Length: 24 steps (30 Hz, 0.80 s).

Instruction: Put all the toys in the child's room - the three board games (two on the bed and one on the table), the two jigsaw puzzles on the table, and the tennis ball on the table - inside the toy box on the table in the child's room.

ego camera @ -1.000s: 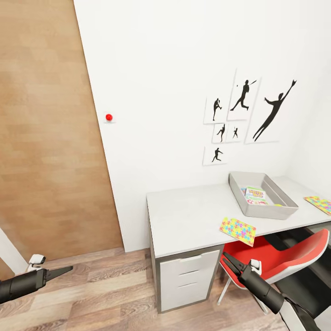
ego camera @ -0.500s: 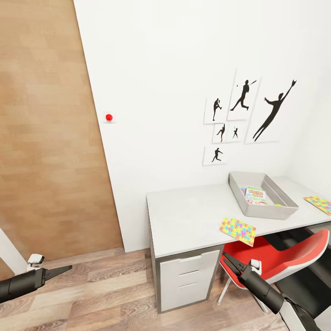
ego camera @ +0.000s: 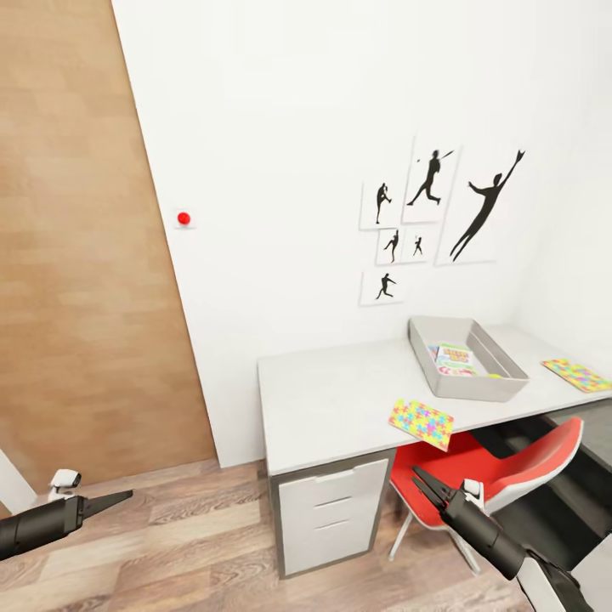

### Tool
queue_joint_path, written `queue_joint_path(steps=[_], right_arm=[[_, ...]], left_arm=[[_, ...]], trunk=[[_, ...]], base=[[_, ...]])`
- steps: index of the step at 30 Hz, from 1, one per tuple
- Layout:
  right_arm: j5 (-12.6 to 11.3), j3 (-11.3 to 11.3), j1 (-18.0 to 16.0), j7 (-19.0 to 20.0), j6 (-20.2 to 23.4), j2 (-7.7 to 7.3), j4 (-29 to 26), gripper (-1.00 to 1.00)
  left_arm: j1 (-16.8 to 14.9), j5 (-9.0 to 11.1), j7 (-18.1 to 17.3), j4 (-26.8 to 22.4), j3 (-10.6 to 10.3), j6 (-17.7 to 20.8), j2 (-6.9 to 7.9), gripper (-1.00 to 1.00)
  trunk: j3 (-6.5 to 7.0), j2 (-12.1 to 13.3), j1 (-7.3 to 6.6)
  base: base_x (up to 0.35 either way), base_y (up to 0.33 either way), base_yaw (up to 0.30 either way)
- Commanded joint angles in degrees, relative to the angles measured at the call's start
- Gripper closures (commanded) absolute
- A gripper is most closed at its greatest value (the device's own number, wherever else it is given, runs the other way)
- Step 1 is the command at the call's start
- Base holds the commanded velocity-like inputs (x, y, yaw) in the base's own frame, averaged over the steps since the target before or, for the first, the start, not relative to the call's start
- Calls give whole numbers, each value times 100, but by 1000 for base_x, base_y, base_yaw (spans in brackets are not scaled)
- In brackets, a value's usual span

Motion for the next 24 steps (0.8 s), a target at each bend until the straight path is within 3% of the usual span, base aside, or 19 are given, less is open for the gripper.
queue_joint_path(steps=[1, 11, 24], right_arm=[[-34, 1, -6, 7, 48, -1, 4, -100], [-35, 10, -6, 3, 49, -1, 12, -100], [-34, 11, -6, -1, 48, 0, 20, -100]], left_arm=[[-3, 0, -23, -4, 4, 60, 1, -100], [-3, 4, -28, -4, 0, 51, 56, -100], [-3, 5, -32, -4, 40, 49, 78, -100]], trunk=[[-7, -13, 3], [59, -13, 3], [147, -13, 3]], base=[[-79, -258, -178], [-83, -260, -204], [-32, -39, -213]])
